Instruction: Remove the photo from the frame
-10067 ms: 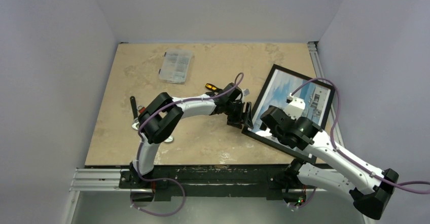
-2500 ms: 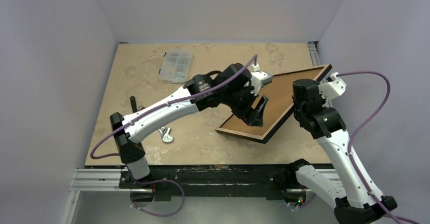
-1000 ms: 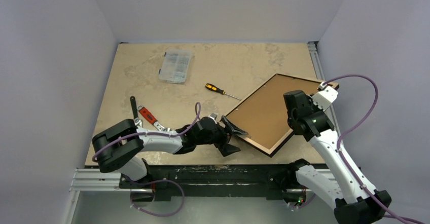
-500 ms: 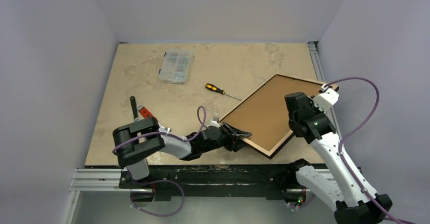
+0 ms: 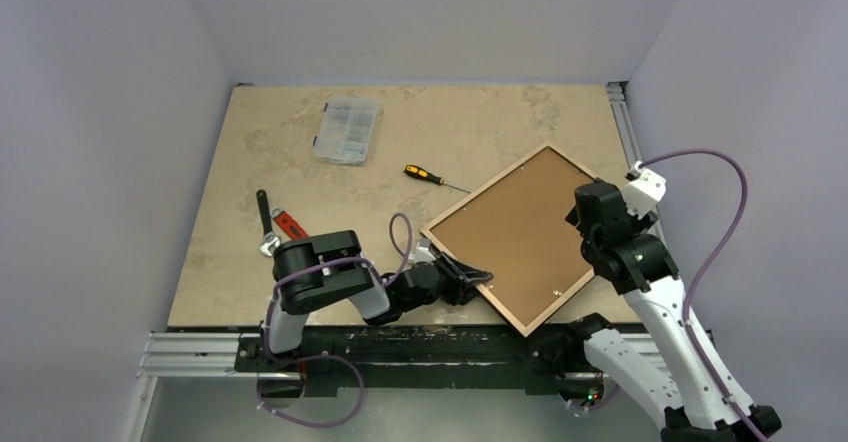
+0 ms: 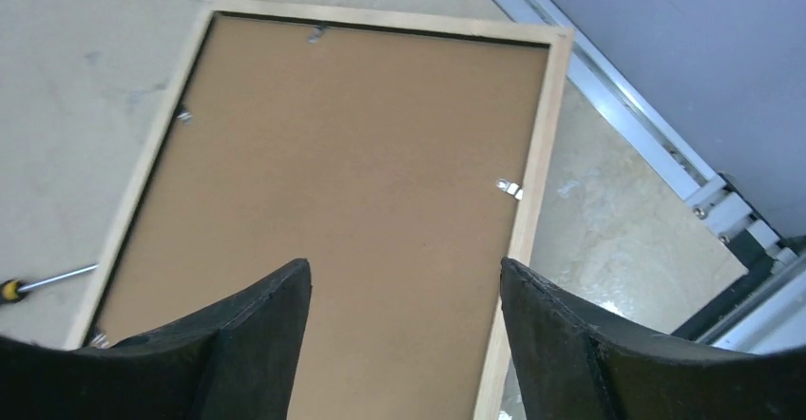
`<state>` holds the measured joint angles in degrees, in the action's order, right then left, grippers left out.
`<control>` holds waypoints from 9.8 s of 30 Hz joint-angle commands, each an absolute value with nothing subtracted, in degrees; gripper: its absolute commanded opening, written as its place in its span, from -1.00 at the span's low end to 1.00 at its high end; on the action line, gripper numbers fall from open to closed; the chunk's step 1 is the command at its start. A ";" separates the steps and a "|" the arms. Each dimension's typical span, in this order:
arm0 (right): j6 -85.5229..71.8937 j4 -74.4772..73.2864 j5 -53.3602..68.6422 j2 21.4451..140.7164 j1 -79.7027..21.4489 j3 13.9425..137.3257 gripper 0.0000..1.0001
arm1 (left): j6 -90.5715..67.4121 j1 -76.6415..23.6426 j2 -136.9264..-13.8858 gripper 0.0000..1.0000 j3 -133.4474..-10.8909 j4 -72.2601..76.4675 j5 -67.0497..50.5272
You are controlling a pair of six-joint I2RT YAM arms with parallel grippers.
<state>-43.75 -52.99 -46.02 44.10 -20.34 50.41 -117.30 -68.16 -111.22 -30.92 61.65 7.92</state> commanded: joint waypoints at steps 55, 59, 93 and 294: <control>-30.01 -47.03 -7.65 46.29 -20.48 51.39 0.48 | -63.00 -55.87 -74.29 0.51 -43.97 1.21 2.22; -29.91 -40.80 7.74 51.43 -22.71 46.99 0.46 | -50.69 -52.39 -67.69 0.58 -50.16 -17.94 9.56; -88.03 -61.82 -34.87 56.63 -57.92 33.72 -0.21 | -56.79 -32.70 -98.51 0.62 -63.77 -4.24 -25.05; -36.21 -18.98 47.39 61.79 -10.99 44.74 0.45 | -20.32 -43.21 -71.90 -1.00 -48.18 -0.76 -31.54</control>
